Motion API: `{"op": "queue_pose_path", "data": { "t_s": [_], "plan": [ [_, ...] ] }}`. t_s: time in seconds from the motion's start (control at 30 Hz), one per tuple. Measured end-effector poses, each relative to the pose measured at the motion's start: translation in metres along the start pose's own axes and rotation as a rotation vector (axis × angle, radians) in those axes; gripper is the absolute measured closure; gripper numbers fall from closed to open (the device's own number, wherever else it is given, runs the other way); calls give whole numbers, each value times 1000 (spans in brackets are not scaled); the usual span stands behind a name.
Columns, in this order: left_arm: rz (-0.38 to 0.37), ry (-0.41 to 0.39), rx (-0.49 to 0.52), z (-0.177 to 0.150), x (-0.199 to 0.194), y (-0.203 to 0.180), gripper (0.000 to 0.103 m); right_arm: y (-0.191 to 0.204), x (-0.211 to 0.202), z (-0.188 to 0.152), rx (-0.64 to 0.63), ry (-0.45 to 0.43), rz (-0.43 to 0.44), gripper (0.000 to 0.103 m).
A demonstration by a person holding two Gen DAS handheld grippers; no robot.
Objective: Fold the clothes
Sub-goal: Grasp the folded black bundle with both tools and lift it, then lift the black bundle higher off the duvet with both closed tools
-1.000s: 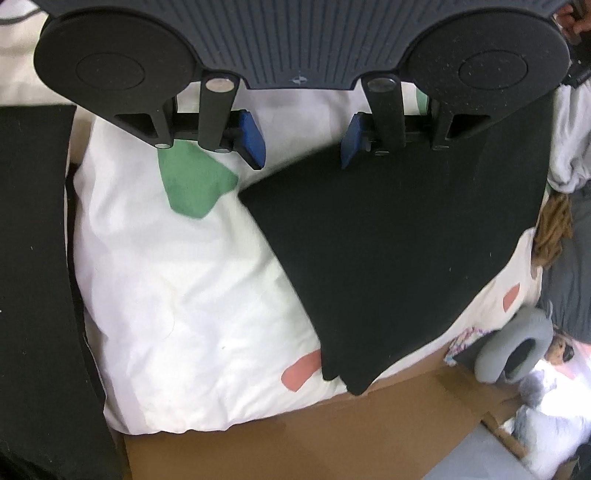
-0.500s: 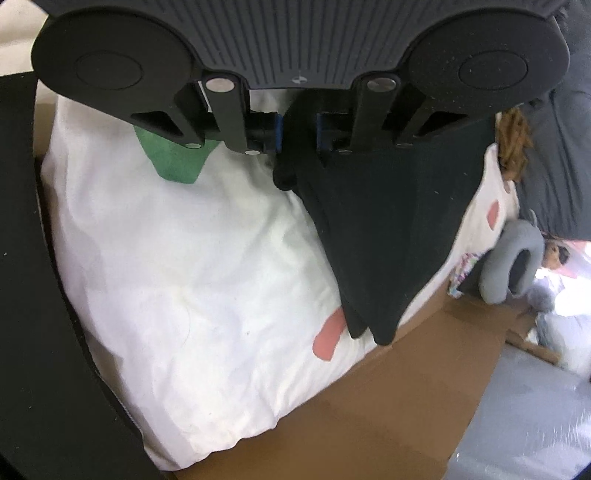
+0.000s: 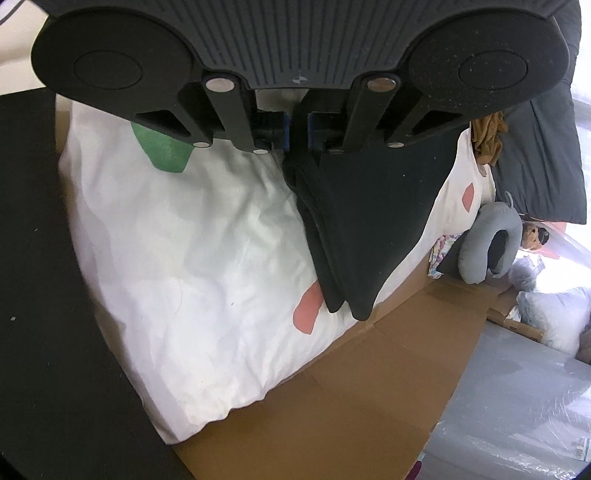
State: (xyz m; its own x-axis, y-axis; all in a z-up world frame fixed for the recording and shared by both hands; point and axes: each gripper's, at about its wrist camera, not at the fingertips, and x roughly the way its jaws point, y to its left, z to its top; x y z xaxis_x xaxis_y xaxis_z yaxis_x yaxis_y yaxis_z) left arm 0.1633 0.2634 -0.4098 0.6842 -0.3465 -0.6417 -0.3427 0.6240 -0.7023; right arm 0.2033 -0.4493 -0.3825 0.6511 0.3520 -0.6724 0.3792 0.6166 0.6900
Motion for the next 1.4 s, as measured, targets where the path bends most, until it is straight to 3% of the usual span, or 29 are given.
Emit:
{"op": "queue_pose_path", "data": {
  "t_s": [0.07,0.13,0.27,0.33,0.5,0.7,0.93,1.0,1.1,1.2,1.37,1.4],
  "plan": [
    [1,5,36,0,-6,-4,94,-1,0,-1,-10,4,-7,97],
    [52,10,117,1,-10,-10,91,-1,-1,-2,-18,8,-15,97],
    [86,0,169,6,-14,-7,83,-8,5,-2,-9,17,-33,97],
    [76,8,213,9,-13,-8,68,-9,9,-1,-13,24,-42,97],
    [20,30,366,15,6,-21,52,-15,18,-2,3,61,-55,90],
    [-67,131,406,26,39,-27,52,-20,21,-11,3,96,-68,79],
    [-119,253,445,29,33,-21,72,-18,28,-16,-14,128,-52,61],
    [-119,278,461,26,28,-17,76,-17,31,-15,-15,129,-49,58],
    [-102,290,496,21,21,-15,94,-18,32,-13,-14,122,-49,58],
    [-56,280,539,19,15,-15,99,-19,32,-10,-12,112,-49,58],
    [-16,269,533,22,6,-13,98,-22,32,-7,-5,97,-49,58],
    [3,265,524,22,4,-13,93,-23,32,-7,-2,96,-47,58]
  ]
}}
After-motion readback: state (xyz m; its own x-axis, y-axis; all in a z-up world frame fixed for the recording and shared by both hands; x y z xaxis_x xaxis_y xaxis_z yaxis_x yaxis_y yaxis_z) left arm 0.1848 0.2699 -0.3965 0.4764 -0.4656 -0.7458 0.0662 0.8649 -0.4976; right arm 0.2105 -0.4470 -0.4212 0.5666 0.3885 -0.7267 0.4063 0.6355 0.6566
